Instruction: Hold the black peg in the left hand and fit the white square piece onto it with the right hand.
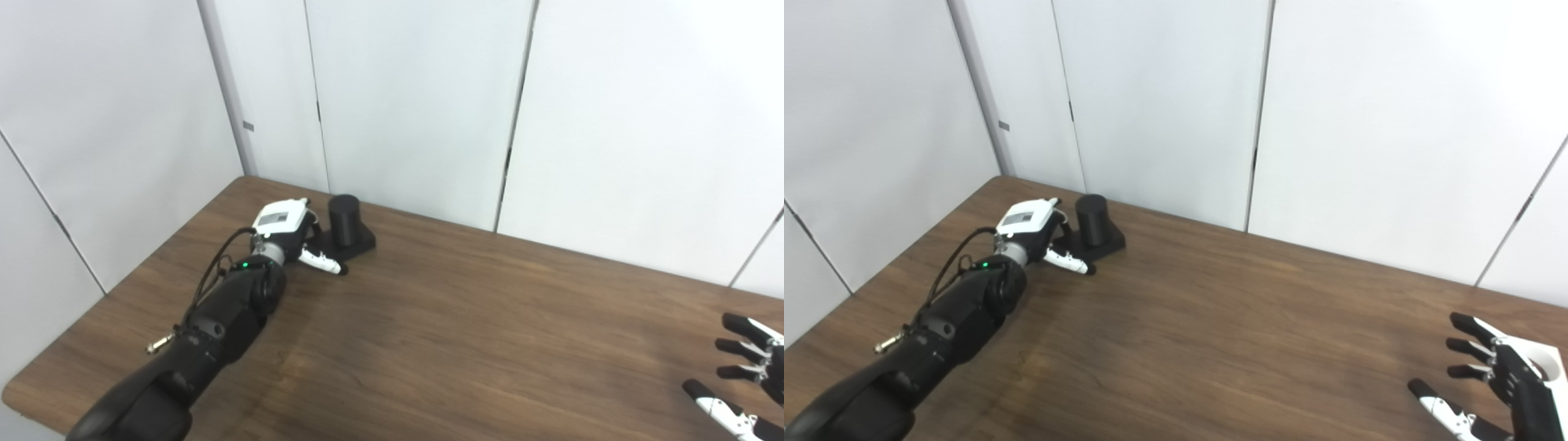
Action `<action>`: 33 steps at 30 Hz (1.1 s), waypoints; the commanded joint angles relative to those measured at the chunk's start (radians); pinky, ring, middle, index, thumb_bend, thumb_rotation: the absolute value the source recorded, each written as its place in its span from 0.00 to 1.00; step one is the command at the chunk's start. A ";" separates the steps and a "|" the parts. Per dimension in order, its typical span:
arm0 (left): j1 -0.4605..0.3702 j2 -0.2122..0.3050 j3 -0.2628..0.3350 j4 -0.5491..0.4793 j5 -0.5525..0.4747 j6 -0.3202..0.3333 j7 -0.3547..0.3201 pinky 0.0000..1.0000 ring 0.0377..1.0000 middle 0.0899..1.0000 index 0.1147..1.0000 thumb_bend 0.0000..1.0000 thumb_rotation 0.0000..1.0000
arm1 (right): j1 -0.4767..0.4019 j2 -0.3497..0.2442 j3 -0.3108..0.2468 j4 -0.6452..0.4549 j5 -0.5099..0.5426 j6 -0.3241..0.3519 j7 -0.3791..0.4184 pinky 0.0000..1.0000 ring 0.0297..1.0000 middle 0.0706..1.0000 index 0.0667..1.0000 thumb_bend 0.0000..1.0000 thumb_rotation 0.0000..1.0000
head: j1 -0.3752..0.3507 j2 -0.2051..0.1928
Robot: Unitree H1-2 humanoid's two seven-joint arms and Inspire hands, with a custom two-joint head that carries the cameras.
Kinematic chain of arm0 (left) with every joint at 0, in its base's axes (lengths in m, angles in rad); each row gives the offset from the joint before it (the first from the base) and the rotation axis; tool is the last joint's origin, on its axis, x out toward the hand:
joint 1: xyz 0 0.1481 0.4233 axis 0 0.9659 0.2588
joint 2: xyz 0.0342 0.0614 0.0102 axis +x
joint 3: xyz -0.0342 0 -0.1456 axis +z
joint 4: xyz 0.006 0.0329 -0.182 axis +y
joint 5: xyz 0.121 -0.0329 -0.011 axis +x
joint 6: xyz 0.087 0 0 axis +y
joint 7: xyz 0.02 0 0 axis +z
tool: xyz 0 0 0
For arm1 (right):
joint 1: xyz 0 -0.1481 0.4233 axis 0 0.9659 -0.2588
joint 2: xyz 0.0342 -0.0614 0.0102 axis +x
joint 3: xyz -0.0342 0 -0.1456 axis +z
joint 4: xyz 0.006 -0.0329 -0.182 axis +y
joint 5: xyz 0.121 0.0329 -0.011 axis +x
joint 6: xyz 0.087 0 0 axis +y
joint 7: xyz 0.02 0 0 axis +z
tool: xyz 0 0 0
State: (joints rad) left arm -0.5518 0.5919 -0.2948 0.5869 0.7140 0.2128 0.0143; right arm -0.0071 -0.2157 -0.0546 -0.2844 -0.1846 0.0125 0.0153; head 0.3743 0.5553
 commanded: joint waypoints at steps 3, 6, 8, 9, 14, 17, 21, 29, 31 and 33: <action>0.016 0.018 -0.047 0.013 0.009 -0.077 -0.025 0.99 1.00 0.96 0.42 0.52 0.06 | -0.024 0.002 -0.008 -0.047 0.003 -0.007 -0.004 0.58 0.73 0.80 0.75 0.45 0.01 | -0.001 0.001; 0.024 0.026 -0.061 0.002 -0.007 -0.136 -0.035 1.00 1.00 0.96 0.42 0.52 0.05 | -0.025 0.004 -0.006 -0.055 -0.007 0.001 -0.006 0.58 0.73 0.80 0.75 0.44 0.00 | -0.007 0.002; 0.028 0.031 -0.068 -0.003 -0.012 -0.168 -0.037 1.00 1.00 0.96 0.42 0.52 0.05 | -0.027 0.005 -0.004 -0.057 -0.015 0.000 -0.008 0.58 0.73 0.80 0.75 0.43 0.01 | -0.007 0.002; 0.029 0.033 -0.072 -0.008 -0.015 -0.178 -0.041 1.00 1.00 0.96 0.42 0.52 0.05 | -0.028 0.006 -0.004 -0.060 -0.016 0.004 -0.007 0.57 0.73 0.79 0.74 0.43 0.01 | -0.007 0.002; 0.036 0.039 -0.091 -0.042 -0.014 -0.213 -0.059 1.00 1.00 0.95 0.42 0.52 0.06 | -0.031 0.013 -0.003 -0.065 -0.020 0.011 -0.007 0.57 0.73 0.79 0.74 0.42 0.01 | -0.026 0.007; 0.049 0.041 -0.100 -0.095 -0.015 -0.212 -0.093 0.99 1.00 0.94 0.42 0.52 0.06 | -0.031 0.016 -0.001 -0.075 -0.033 0.024 -0.006 0.58 0.73 0.80 0.75 0.42 0.00 | -0.037 0.011; 0.067 0.045 -0.105 -0.137 -0.031 -0.276 -0.101 0.99 1.00 0.94 0.42 0.52 0.06 | -0.033 0.019 -0.001 -0.074 -0.040 0.024 -0.006 0.59 0.74 0.80 0.75 0.41 0.00 | -0.046 0.014; 0.091 0.038 -0.135 -0.225 -0.002 -0.402 -0.081 0.97 0.98 0.91 0.42 0.52 0.07 | -0.036 0.021 -0.002 -0.061 -0.042 0.012 -0.008 0.62 0.75 0.80 0.75 0.42 0.00 | -0.061 0.020; 0.097 0.035 -0.139 -0.252 0.005 -0.416 -0.084 0.96 0.98 0.90 0.42 0.52 0.07 | -0.036 0.021 -0.001 -0.064 -0.050 0.015 -0.009 0.62 0.75 0.80 0.75 0.43 0.00 | -0.066 0.022; 0.103 0.031 -0.142 -0.273 0.011 -0.435 -0.080 0.96 0.98 0.91 0.42 0.52 0.07 | -0.036 0.022 0.000 -0.063 -0.056 0.009 -0.012 0.61 0.75 0.80 0.75 0.43 0.00 | -0.075 0.027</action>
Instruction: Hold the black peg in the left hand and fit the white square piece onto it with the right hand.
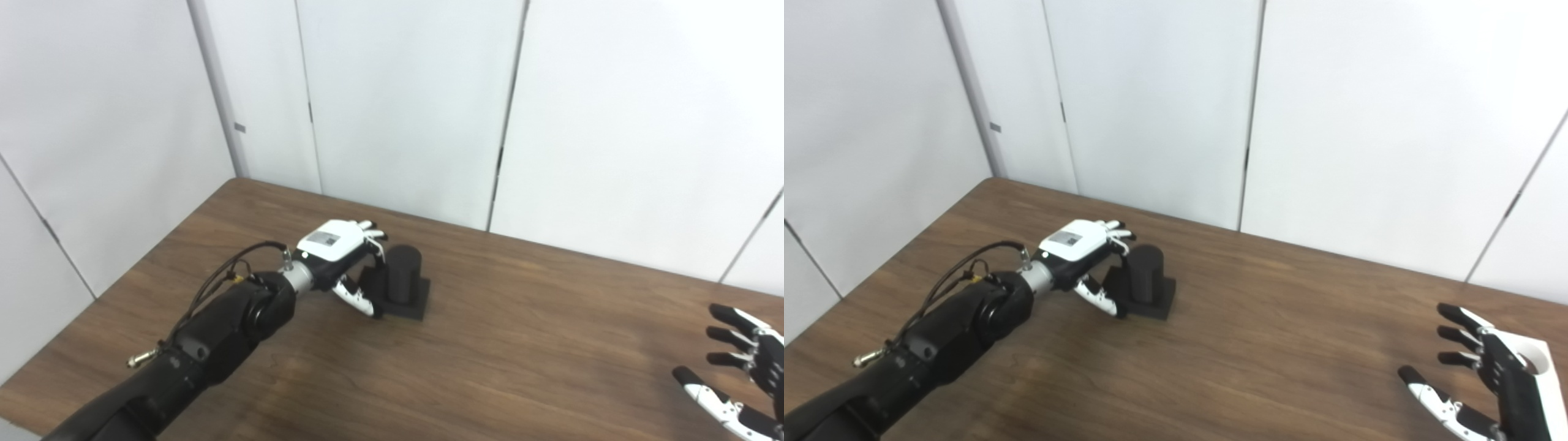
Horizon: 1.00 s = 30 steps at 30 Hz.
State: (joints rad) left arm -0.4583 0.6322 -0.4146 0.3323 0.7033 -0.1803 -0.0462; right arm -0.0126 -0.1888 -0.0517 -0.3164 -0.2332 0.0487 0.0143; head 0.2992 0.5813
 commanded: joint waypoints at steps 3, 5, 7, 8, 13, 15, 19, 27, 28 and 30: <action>0.014 -0.015 -0.033 -0.045 0.061 -0.052 -0.008 0.95 0.97 0.90 0.42 0.52 0.07 | -0.031 -0.003 -0.005 -0.024 -0.006 -0.034 -0.013 0.60 0.75 0.80 0.75 0.43 0.00 | -0.018 0.007; 0.019 -0.023 -0.036 -0.058 0.079 -0.055 -0.003 0.95 0.97 0.90 0.42 0.52 0.07 | -0.031 0.002 -0.007 -0.019 0.004 -0.036 -0.014 0.62 0.75 0.80 0.75 0.44 0.00 | -0.039 0.012; 0.024 -0.031 -0.036 -0.066 0.086 -0.066 0.004 0.92 0.96 0.90 0.42 0.52 0.07 | -0.031 0.007 -0.008 -0.012 0.014 -0.041 -0.016 0.67 0.75 0.79 0.75 0.43 0.00 | -0.056 0.017; 0.028 -0.037 -0.037 -0.069 0.084 -0.075 0.008 0.91 0.96 0.90 0.42 0.52 0.07 | -0.031 0.006 -0.010 -0.002 0.015 -0.048 -0.019 0.68 0.75 0.79 0.75 0.43 0.00 | -0.073 0.021; 0.034 -0.062 -0.052 -0.088 0.082 -0.087 -0.019 0.91 0.96 0.91 0.42 0.52 0.07 | -0.033 -0.009 -0.017 0.042 0.010 -0.085 -0.026 0.66 0.73 0.77 0.75 0.46 0.06 | -0.125 0.035; 0.033 -0.075 -0.064 -0.086 0.096 -0.099 -0.006 0.90 0.95 0.91 0.42 0.52 0.07 | -0.036 -0.014 -0.020 0.058 0.015 -0.102 -0.027 0.65 0.73 0.77 0.74 0.47 0.11 | -0.153 0.043; 0.028 -0.093 -0.081 -0.078 0.106 -0.125 -0.002 0.89 0.96 0.90 0.42 0.52 0.07 | -0.045 -0.022 -0.021 0.087 0.008 -0.144 -0.031 0.63 0.72 0.77 0.73 0.49 0.16 | -0.192 0.053; 0.023 -0.135 -0.126 -0.111 0.074 -0.154 -0.077 0.88 0.95 0.91 0.42 0.52 0.07 | -0.062 -0.026 -0.020 0.098 0.002 -0.167 -0.034 0.61 0.70 0.77 0.74 0.54 0.29 | -0.266 0.078; 0.023 -0.142 -0.132 -0.121 0.071 -0.151 -0.090 0.87 0.95 0.91 0.42 0.52 0.07 | -0.063 -0.027 -0.020 0.098 0.002 -0.168 -0.034 0.61 0.70 0.77 0.74 0.54 0.30 | -0.274 0.081; 0.023 -0.152 -0.141 -0.136 0.068 -0.146 -0.115 0.88 0.95 0.91 0.42 0.52 0.07 | -0.065 -0.025 -0.020 0.097 -0.001 -0.167 -0.034 0.61 0.70 0.77 0.74 0.55 0.30 | -0.294 0.085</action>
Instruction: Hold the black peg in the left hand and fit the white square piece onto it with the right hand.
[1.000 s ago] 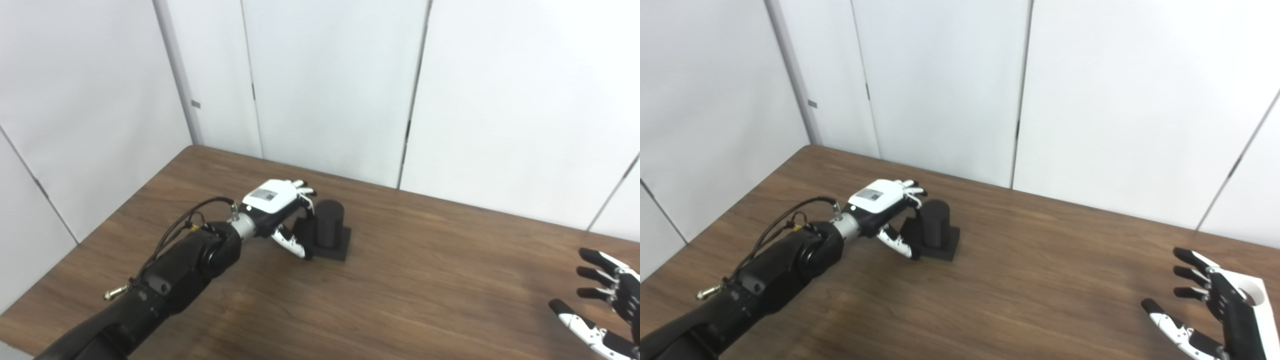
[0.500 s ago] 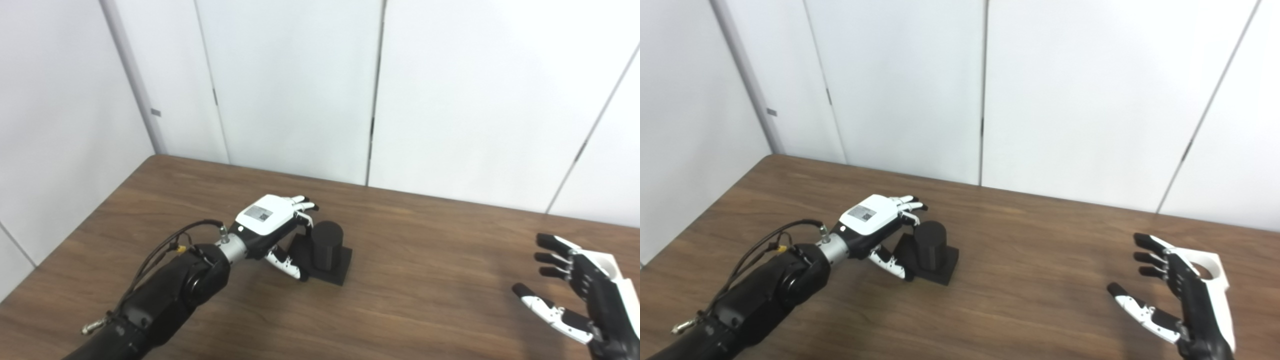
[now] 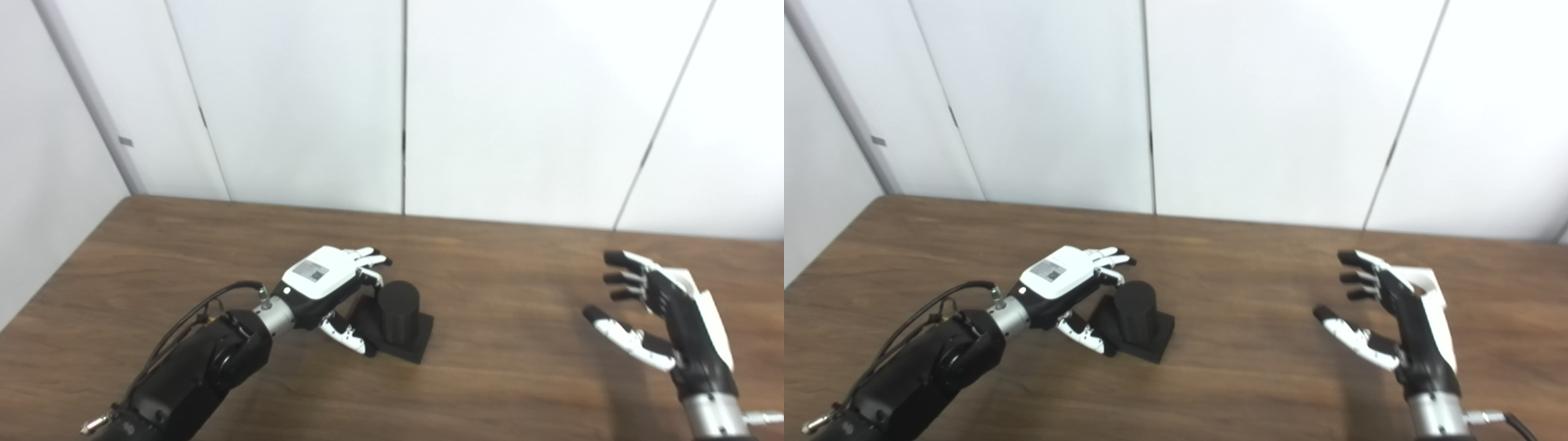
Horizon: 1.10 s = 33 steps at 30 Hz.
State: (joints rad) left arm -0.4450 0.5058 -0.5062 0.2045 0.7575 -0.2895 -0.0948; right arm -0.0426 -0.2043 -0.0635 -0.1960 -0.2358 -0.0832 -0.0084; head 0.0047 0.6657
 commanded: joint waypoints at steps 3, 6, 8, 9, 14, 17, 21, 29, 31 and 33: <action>0.007 -0.039 -0.062 -0.023 0.015 -0.031 -0.100 0.88 0.94 0.91 0.42 0.52 0.08 | -0.038 -0.010 -0.005 -0.025 -0.003 -0.030 -0.011 0.60 0.70 0.77 0.73 0.56 0.28 | -0.016 0.005; -0.004 -0.046 -0.082 -0.028 0.037 -0.042 -0.118 0.87 0.94 0.90 0.42 0.52 0.08 | -0.047 -0.014 -0.001 -0.021 -0.009 -0.029 -0.006 0.60 0.70 0.77 0.74 0.58 0.30 | -0.049 0.012; -0.014 -0.042 -0.104 -0.031 0.068 -0.041 -0.137 0.86 0.94 0.90 0.42 0.52 0.08 | -0.057 -0.021 0.007 -0.013 -0.006 -0.037 0.005 0.60 0.70 0.77 0.74 0.60 0.28 | -0.096 0.013; -0.016 -0.039 -0.110 -0.033 0.075 -0.039 -0.144 0.87 0.94 0.90 0.42 0.52 0.08 | -0.060 -0.024 0.010 -0.010 -0.007 -0.041 0.008 0.60 0.71 0.77 0.74 0.61 0.24 | -0.102 0.013; -0.012 -0.017 -0.113 -0.017 0.078 -0.057 -0.132 0.86 0.93 0.88 0.42 0.52 0.07 | -0.095 -0.059 0.014 -0.003 -0.066 -0.004 0.015 0.60 0.72 0.77 0.75 0.65 0.14 | -0.222 0.000; -0.005 -0.002 -0.105 -0.010 0.073 -0.070 -0.123 0.85 0.92 0.88 0.42 0.52 0.07 | -0.117 -0.095 0.024 -0.004 -0.126 0.019 0.033 0.60 0.73 0.78 0.76 0.67 0.12 | -0.284 -0.016; 0.004 0.018 -0.094 -0.003 0.071 -0.088 -0.107 0.84 0.90 0.87 0.42 0.52 0.07 | -0.172 -0.219 0.055 -0.027 -0.293 0.100 0.109 0.58 0.71 0.78 0.77 0.74 0.13 | -0.345 -0.038; 0.012 0.038 -0.081 0.047 0.066 -0.152 -0.056 0.82 0.89 0.86 0.42 0.52 0.07 | -0.285 -0.388 0.102 -0.047 -0.457 0.226 0.282 0.66 0.81 0.86 0.79 0.81 0.16 | -0.452 -0.090; 0.011 0.040 -0.079 0.059 0.063 -0.166 -0.047 0.81 0.88 0.85 0.42 0.52 0.07 | -0.301 -0.404 0.112 -0.040 -0.472 0.230 0.299 0.68 0.82 0.86 0.80 0.83 0.15 | -0.475 -0.103; 0.010 0.044 -0.079 0.063 0.057 -0.172 -0.048 0.80 0.88 0.85 0.42 0.52 0.07 | -0.320 -0.423 0.120 -0.029 -0.485 0.234 0.320 0.68 0.83 0.88 0.79 0.85 0.14 | -0.494 -0.114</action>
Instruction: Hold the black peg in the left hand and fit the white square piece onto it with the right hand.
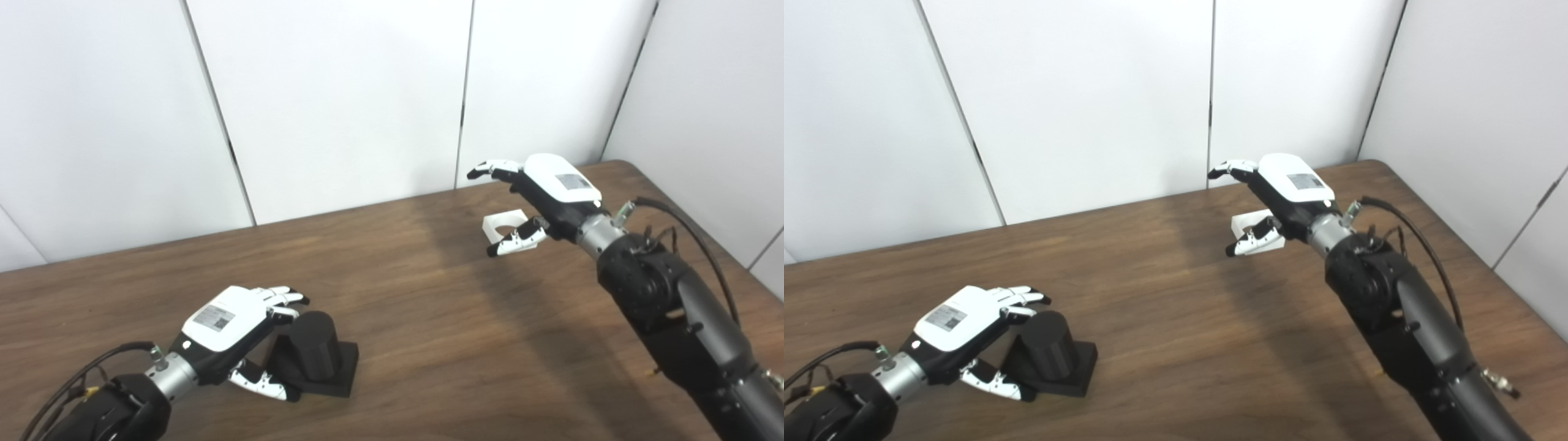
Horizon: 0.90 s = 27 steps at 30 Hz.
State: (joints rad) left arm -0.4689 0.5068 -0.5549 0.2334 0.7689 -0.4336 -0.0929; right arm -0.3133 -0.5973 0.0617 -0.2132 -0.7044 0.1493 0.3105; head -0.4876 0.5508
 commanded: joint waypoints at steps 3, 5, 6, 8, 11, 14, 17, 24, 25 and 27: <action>0.028 0.052 -0.039 0.043 0.032 -0.035 -0.040 0.79 0.87 0.84 0.42 0.52 0.06 | -0.084 -0.063 0.014 0.022 -0.049 0.001 0.031 0.69 0.84 0.89 0.80 0.87 0.15 | -0.018 -0.009; 0.022 0.056 -0.050 0.055 0.026 -0.036 -0.031 0.79 0.86 0.84 0.42 0.52 0.06 | -0.105 -0.077 0.024 0.037 -0.067 0.017 0.057 0.72 0.86 0.90 0.81 0.89 0.16 | -0.028 -0.015; 0.020 0.057 -0.054 0.058 0.024 -0.036 -0.027 0.79 0.86 0.84 0.42 0.52 0.06 | -0.116 -0.083 0.030 0.043 -0.075 0.026 0.073 0.73 0.86 0.90 0.81 0.89 0.15 | -0.032 -0.017; 0.018 0.062 -0.061 0.063 0.020 -0.036 -0.015 0.78 0.86 0.83 0.42 0.52 0.06 | -0.138 -0.094 0.042 0.055 -0.093 0.052 0.114 0.77 0.89 0.91 0.82 0.90 0.16 | -0.036 -0.022; 0.015 0.071 -0.079 0.074 0.010 -0.036 0.012 0.77 0.85 0.83 0.42 0.52 0.06 | -0.173 -0.109 0.063 0.064 -0.120 0.101 0.193 0.83 0.92 0.94 0.85 0.92 0.16 | -0.040 -0.024; 0.011 0.076 -0.091 0.077 0.009 -0.036 0.018 0.78 0.86 0.83 0.42 0.52 0.06 | -0.209 -0.124 0.088 0.080 -0.141 0.127 0.260 0.87 0.95 0.95 0.86 0.91 0.18 | -0.046 -0.028; 0.010 0.080 -0.096 0.077 0.008 -0.036 0.022 0.78 0.85 0.83 0.42 0.52 0.06 | -0.237 -0.131 0.111 0.109 -0.160 0.127 0.286 0.88 0.95 0.95 0.85 0.91 0.19 | -0.047 -0.030; 0.010 0.082 -0.101 0.083 0.000 -0.036 0.028 0.80 0.86 0.84 0.42 0.52 0.06 | -0.294 -0.130 0.139 0.223 -0.161 0.104 0.280 0.87 0.94 0.94 0.83 0.92 0.19 | -0.043 -0.031; 0.011 0.082 -0.099 0.080 0.002 -0.035 0.020 0.80 0.87 0.84 0.42 0.52 0.07 | -0.302 -0.127 0.141 0.241 -0.156 0.099 0.278 0.87 0.93 0.94 0.82 0.93 0.20 | -0.042 -0.032; 0.013 0.084 -0.102 0.076 0.003 -0.035 0.024 0.80 0.87 0.84 0.42 0.52 0.07 | -0.319 -0.124 0.151 0.278 -0.152 0.092 0.279 0.87 0.93 0.94 0.82 0.94 0.22 | -0.042 -0.032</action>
State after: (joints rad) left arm -0.4870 0.5432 -0.6212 0.2766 0.7188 -0.4551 -0.0068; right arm -0.5642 -0.6966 0.2175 0.0680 -0.8584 0.2590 0.6109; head -0.5292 0.5170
